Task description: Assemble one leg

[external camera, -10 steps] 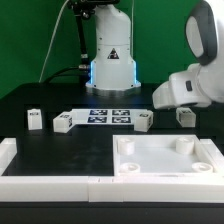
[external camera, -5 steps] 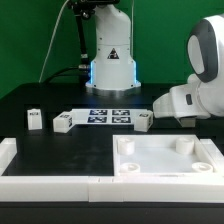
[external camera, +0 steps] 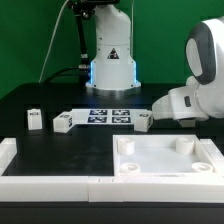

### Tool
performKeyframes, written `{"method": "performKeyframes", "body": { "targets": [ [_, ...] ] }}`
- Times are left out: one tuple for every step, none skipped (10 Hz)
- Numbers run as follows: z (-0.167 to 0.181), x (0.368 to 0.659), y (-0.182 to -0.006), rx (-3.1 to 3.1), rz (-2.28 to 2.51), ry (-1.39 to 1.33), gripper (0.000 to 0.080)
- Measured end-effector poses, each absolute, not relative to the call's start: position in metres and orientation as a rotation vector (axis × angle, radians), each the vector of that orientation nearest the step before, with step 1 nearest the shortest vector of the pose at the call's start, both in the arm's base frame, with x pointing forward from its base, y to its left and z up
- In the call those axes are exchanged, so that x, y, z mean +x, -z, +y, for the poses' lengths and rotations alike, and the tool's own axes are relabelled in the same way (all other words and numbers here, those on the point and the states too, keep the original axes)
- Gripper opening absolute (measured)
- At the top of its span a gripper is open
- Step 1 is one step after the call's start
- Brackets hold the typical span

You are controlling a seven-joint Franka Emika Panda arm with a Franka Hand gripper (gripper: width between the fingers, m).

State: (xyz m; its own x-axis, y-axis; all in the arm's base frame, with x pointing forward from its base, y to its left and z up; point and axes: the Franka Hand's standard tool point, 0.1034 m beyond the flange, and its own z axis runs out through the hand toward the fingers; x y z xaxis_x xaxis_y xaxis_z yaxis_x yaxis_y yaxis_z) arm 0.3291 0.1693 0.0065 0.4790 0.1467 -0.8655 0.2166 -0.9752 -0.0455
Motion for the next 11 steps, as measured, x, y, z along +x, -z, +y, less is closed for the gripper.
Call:
{"method": "performKeyframes", "body": {
  "targets": [
    [0.169,0.329,-0.007,2.641,0.325,1.535,0.0286],
    [0.169,0.329,-0.007,2.641,0.325,1.535,0.0286],
    [0.169,0.329,-0.007,2.641,0.325,1.535,0.0286],
    [0.169,0.329,-0.007,2.641,0.325,1.535,0.0286],
    [0.169,0.329,-0.007,2.641,0.325,1.535,0.0286],
    [0.169,0.329,-0.007,2.641,0.325,1.535,0.0286],
    [0.169,0.33,-0.008,2.642,0.325,1.535,0.0286],
    [0.165,0.334,-0.023,2.63,0.333,1.566,0.0287],
    [0.16,0.34,-0.041,2.621,0.321,1.585,0.0287],
    [0.155,0.342,-0.053,2.613,0.306,1.602,0.0287],
    [0.153,0.341,-0.053,2.61,0.284,1.627,0.0287]
  ]
}}
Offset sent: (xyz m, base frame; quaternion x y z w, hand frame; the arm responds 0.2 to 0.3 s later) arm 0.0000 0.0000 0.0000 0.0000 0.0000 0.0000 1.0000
